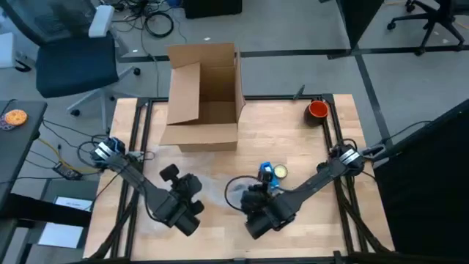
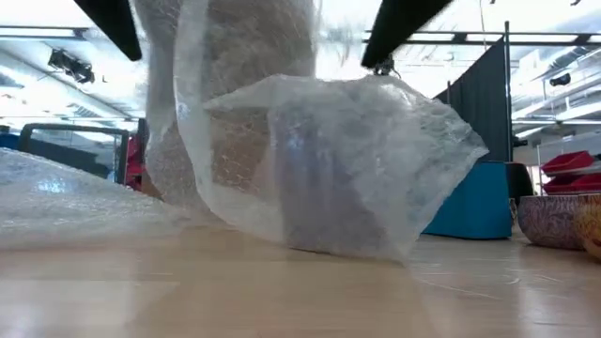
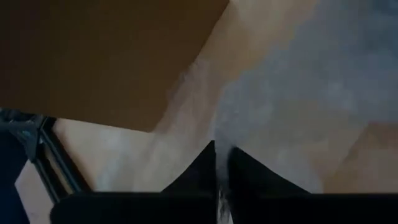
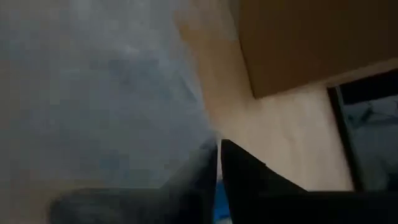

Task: Wrap mug
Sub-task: Wrap the blue mug with the bubble wrap

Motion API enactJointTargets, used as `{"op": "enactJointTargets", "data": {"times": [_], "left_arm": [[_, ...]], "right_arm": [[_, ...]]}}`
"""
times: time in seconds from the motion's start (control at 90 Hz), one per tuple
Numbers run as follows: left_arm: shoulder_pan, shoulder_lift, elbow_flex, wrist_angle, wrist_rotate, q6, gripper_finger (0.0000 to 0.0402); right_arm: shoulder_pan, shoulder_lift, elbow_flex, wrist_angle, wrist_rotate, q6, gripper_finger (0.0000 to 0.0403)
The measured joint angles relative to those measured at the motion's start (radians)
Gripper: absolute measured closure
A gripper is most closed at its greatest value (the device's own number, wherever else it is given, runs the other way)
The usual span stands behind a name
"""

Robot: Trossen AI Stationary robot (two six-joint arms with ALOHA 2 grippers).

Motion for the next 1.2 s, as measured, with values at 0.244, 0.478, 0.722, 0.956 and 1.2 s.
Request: {"op": "enactJointTargets", "data": {"times": [0.244,0.478,0.722,0.956,1.2], "left_arm": [[0.099,0.000,0.000,-0.001,-0.069,0.054,0.0402],[0.170,0.000,0.000,0.000,-0.086,0.079,0.0402],[0.183,0.001,0.000,0.000,-0.078,0.087,0.0402],[0.166,0.001,0.001,0.001,0.042,0.172,0.0402],[0.114,0.002,0.001,0.002,0.193,0.199,0.0402]], "right_arm": [[0.082,-0.056,0.000,0.141,-0.153,-0.089,0.0403],[0.142,-0.049,0.000,0.415,-0.295,-0.202,0.0403],[0.101,0.000,-0.077,0.635,0.012,-0.403,0.0403],[0.007,0.003,-0.083,0.523,0.302,-0.432,0.0403],[-0.103,0.000,-0.085,0.365,0.211,-0.417,0.0403]]}}
